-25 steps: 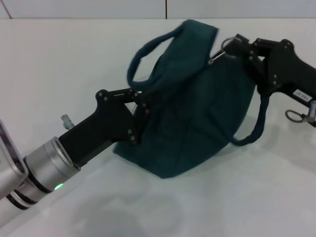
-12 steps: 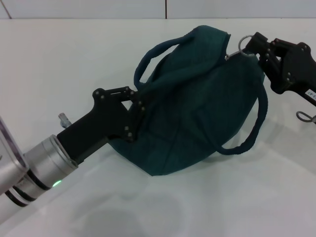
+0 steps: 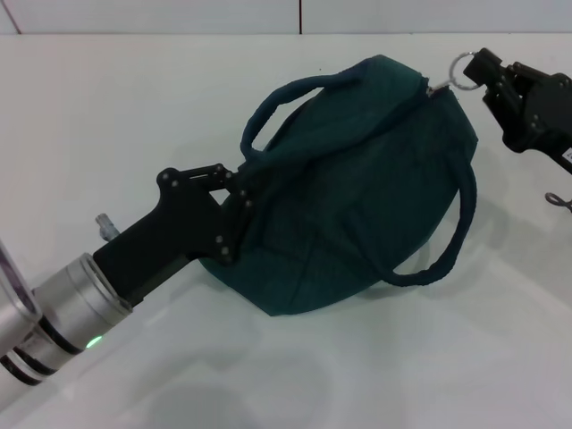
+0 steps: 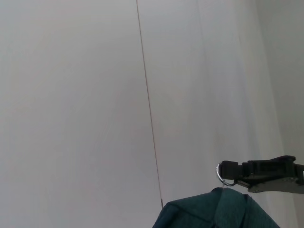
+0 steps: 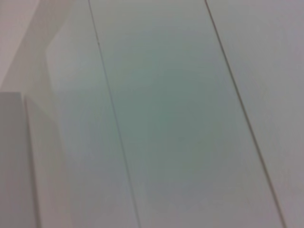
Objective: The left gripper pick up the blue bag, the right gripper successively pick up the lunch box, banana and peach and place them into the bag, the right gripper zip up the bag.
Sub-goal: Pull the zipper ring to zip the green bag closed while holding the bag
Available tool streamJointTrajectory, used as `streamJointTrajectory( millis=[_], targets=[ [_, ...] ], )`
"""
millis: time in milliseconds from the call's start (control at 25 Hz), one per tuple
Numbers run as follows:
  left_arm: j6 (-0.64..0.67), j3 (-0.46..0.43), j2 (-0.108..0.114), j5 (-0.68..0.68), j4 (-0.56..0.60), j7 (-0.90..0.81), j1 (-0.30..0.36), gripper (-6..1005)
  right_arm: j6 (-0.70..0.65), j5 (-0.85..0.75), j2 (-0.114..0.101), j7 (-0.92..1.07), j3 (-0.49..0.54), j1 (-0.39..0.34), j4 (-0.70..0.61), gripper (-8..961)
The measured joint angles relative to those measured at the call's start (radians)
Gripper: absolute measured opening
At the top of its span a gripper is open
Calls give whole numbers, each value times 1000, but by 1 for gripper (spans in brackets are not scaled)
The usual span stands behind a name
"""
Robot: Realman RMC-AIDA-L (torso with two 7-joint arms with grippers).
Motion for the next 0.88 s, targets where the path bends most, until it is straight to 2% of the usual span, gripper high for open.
streamJointTrajectory(
  millis=[600, 880],
  targets=[
    [45, -3, 4, -51, -2, -6, 37, -1, 89, 57, -2, 81, -8, -9, 1, 16],
    [47, -3, -8, -73, 69, 64, 31, 82, 80, 55, -1, 81, -37, 9, -2, 16]
  ],
)
